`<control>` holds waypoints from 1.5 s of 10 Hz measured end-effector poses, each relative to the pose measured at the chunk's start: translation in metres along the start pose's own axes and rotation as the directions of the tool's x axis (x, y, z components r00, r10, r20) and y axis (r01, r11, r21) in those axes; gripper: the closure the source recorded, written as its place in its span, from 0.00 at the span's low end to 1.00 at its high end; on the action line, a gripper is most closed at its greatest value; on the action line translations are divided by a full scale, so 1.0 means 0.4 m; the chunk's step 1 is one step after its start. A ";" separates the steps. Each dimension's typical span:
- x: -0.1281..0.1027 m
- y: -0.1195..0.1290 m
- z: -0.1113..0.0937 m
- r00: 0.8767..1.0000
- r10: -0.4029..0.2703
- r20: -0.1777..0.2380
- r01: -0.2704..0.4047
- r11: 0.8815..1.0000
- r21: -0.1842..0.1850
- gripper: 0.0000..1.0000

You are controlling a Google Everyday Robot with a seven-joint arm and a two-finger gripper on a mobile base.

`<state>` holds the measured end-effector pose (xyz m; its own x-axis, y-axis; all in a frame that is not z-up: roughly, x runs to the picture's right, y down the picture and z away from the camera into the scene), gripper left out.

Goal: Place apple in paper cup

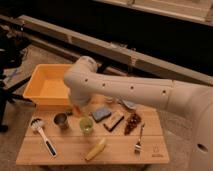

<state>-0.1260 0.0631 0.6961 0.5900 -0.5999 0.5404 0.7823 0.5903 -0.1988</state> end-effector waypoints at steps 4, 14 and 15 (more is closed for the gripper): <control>0.256 -0.003 -0.024 0.990 0.136 -0.043 -0.137 0.991 -0.010 1.00; 0.460 0.218 -0.024 0.941 0.334 -0.045 -0.335 0.942 -0.012 1.00; 0.457 0.215 -0.023 0.942 0.332 -0.044 -0.333 0.943 -0.013 1.00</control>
<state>0.0509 -0.0009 0.7703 0.8243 -0.3935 0.4070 0.5441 0.7493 -0.3775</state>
